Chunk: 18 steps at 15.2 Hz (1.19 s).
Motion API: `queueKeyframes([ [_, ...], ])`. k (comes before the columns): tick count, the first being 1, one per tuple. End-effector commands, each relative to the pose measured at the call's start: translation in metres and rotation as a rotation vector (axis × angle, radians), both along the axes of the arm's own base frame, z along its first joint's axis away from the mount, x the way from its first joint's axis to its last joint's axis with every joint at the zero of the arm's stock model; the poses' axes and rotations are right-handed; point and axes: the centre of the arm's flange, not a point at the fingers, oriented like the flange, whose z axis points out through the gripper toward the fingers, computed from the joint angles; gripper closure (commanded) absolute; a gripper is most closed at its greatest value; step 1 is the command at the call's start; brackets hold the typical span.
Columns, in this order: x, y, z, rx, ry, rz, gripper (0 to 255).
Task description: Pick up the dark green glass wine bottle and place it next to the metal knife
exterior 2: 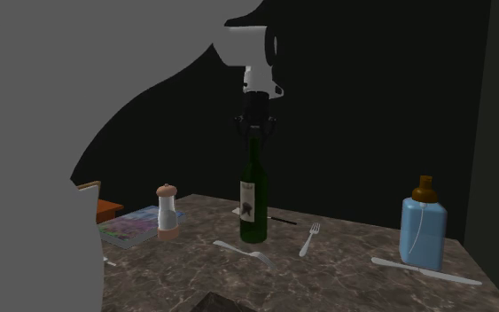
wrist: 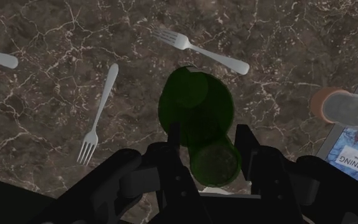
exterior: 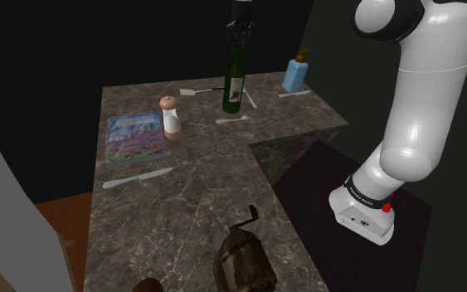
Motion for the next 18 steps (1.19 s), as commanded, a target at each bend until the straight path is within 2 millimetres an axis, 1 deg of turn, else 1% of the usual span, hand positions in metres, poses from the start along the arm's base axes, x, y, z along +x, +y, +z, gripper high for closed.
queueKeyframes([
  [1,0.0,0.0,0.012,0.0,0.0,0.0,255],
  [8,0.0,0.0,0.047,0.0,0.0,0.0,255],
  [18,-0.044,0.124,0.047,0.0,0.0,0.0,255],
])
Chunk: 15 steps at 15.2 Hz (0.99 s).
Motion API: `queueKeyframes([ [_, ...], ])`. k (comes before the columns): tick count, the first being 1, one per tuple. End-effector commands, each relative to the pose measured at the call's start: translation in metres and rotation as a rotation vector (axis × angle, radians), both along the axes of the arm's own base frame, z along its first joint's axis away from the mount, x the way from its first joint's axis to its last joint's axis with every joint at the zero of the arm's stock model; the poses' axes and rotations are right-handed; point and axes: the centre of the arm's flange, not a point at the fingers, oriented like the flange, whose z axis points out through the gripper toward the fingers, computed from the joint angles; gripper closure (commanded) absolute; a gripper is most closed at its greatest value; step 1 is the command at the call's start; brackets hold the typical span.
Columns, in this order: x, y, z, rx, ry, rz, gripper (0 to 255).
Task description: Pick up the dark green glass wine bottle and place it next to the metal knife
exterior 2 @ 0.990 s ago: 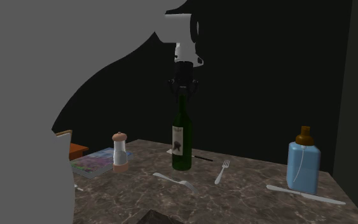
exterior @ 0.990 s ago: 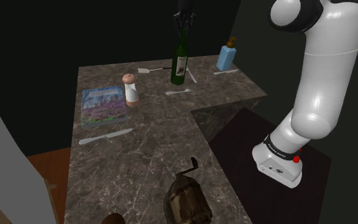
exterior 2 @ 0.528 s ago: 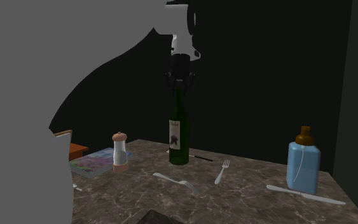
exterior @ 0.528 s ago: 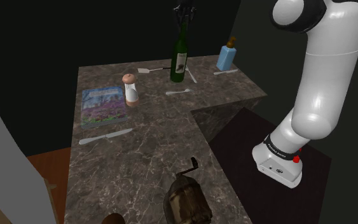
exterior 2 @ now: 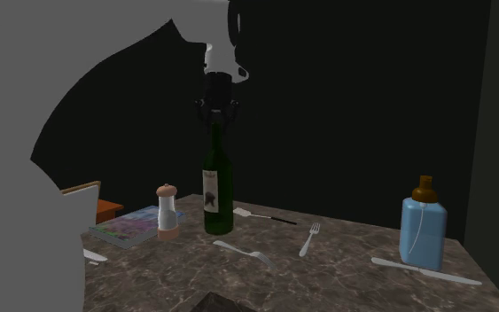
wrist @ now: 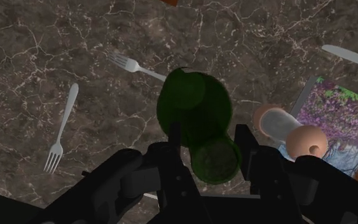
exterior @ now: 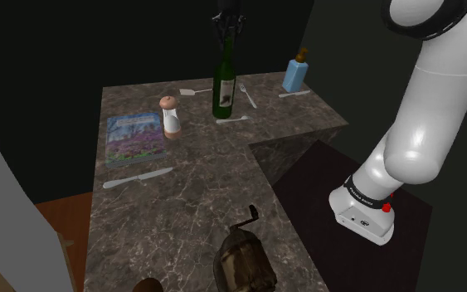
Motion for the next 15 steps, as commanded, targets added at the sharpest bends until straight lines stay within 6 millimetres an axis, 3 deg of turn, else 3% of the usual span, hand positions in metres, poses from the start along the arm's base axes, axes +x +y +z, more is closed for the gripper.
queueKeyframes([
  [1,-0.011,0.025,0.002,0.0,-0.001,-0.001,255],
  [15,-0.072,0.199,0.003,0.0,-0.001,-0.001,255],
])
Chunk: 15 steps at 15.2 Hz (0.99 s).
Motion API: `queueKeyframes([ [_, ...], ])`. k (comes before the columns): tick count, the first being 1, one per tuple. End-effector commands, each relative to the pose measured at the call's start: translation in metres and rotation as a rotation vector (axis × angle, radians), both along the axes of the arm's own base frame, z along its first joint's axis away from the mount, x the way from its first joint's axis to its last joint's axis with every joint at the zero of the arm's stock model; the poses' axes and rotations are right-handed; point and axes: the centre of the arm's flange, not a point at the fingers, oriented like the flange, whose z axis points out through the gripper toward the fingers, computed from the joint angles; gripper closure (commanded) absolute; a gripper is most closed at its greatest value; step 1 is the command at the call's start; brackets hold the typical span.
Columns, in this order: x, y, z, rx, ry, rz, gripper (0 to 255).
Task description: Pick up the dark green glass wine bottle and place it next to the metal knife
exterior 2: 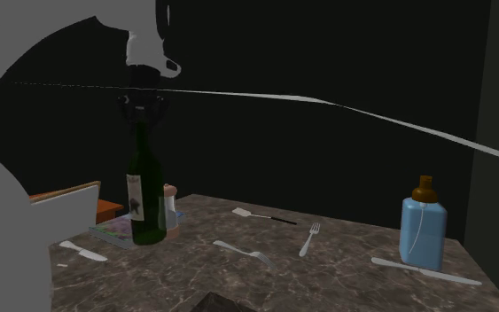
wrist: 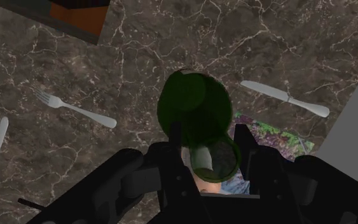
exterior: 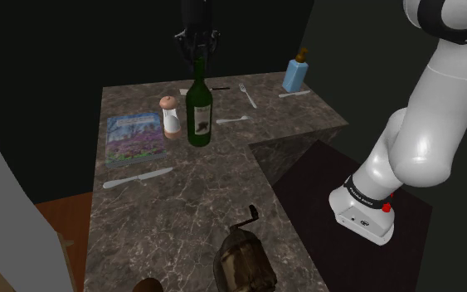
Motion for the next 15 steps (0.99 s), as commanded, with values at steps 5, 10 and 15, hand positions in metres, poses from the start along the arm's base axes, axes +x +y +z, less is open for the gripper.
queueKeyframes([
  [5,-0.028,0.075,0.002,0.0,-0.001,-0.001,255],
  [10,-0.05,0.138,0.002,0.0,-0.001,-0.001,255],
  [15,-0.054,0.147,-0.019,0.0,-0.001,-0.001,255],
])
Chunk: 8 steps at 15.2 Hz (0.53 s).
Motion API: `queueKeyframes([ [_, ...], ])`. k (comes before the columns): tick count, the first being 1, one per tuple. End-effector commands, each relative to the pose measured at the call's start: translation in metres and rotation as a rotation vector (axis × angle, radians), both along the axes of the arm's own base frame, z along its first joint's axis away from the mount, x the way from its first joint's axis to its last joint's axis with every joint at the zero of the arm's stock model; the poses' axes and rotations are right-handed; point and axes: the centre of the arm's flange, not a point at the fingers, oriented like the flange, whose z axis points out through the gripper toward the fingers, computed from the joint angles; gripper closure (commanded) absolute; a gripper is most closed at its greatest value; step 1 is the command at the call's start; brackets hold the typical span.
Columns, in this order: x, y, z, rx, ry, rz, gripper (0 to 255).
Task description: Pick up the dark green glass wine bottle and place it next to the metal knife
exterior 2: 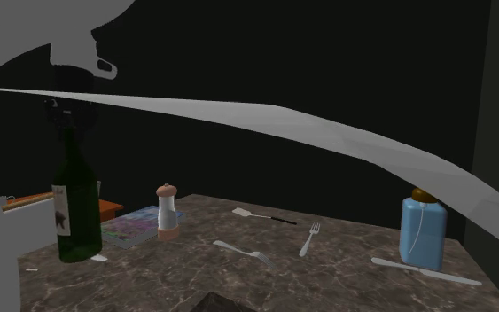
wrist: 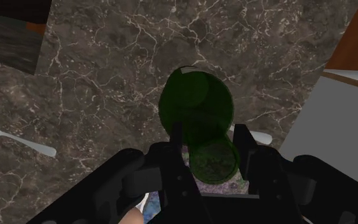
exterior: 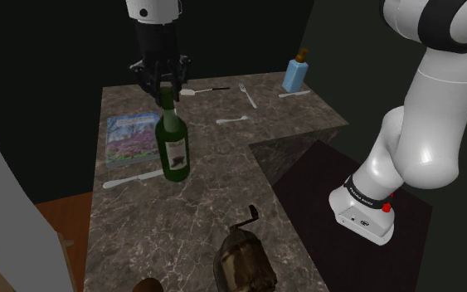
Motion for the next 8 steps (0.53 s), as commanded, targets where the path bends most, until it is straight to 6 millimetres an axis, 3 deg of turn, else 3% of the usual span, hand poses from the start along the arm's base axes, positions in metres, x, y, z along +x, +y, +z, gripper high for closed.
queueKeyframes([
  [1,0.0,0.0,-0.009,0.001,-0.001,0.0,255],
  [8,0.0,0.0,-0.046,0.001,-0.001,0.0,255],
])
